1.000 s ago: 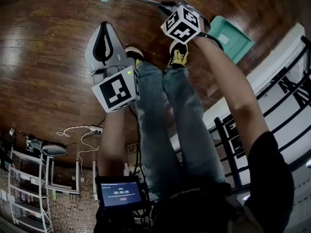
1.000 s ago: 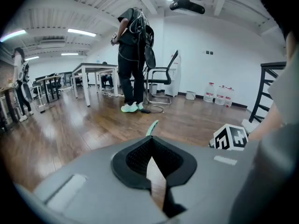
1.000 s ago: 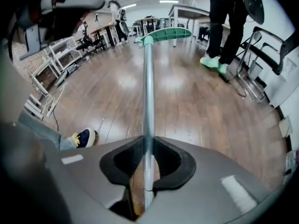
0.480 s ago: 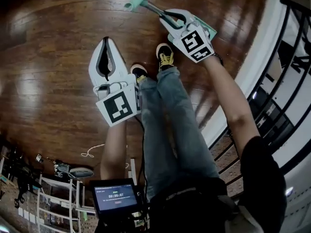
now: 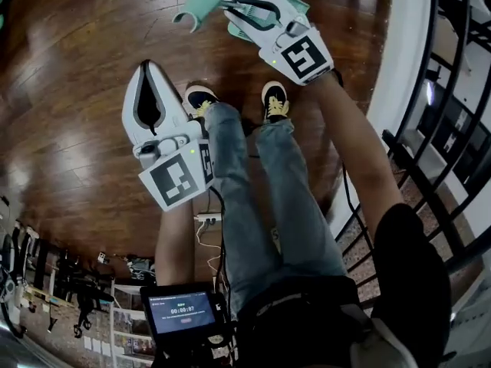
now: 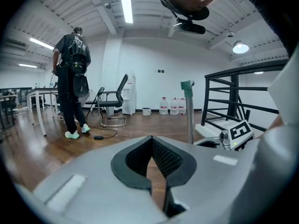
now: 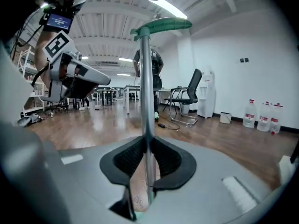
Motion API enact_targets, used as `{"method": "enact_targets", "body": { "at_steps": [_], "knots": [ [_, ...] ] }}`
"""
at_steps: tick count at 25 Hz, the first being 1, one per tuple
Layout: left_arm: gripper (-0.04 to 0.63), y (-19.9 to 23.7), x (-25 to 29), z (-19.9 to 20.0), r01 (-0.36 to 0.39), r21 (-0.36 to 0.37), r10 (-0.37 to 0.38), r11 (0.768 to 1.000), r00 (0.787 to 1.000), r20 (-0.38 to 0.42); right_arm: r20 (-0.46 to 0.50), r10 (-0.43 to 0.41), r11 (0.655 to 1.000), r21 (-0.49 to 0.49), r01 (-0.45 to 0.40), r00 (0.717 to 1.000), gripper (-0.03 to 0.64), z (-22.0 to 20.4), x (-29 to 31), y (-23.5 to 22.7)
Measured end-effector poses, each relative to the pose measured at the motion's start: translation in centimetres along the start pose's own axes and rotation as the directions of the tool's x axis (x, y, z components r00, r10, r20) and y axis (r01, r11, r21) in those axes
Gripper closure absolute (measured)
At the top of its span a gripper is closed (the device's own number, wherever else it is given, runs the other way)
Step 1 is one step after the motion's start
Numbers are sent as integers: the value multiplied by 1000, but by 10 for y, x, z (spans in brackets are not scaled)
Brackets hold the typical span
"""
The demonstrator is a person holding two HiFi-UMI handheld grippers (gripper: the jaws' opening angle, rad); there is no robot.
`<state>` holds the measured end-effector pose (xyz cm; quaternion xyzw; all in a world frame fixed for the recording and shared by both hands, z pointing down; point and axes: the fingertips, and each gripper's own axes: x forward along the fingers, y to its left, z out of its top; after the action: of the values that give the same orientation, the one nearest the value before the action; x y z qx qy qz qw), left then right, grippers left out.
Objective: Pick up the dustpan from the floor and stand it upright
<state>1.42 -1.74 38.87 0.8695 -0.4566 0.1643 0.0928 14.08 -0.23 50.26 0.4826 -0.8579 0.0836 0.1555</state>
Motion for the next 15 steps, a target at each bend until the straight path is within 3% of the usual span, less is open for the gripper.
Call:
{"method": "enact_targets", "body": {
  "at_steps": [6,11,15],
  "knots": [
    [577,-67,-5,-11,69,76,-66,995,997,-33,77,-83,992,99,75,994,538,-18,-69,-18],
    [576,-86,-5,-8,107,107,-104,988,994,-35,57,7,999,33,-9,998,535,-19,-59,3],
    [577,-89,-2,-1,119,123,-116,985,993,-29,43,56,997,57,-59,997,494,-32,-49,16]
  ]
}}
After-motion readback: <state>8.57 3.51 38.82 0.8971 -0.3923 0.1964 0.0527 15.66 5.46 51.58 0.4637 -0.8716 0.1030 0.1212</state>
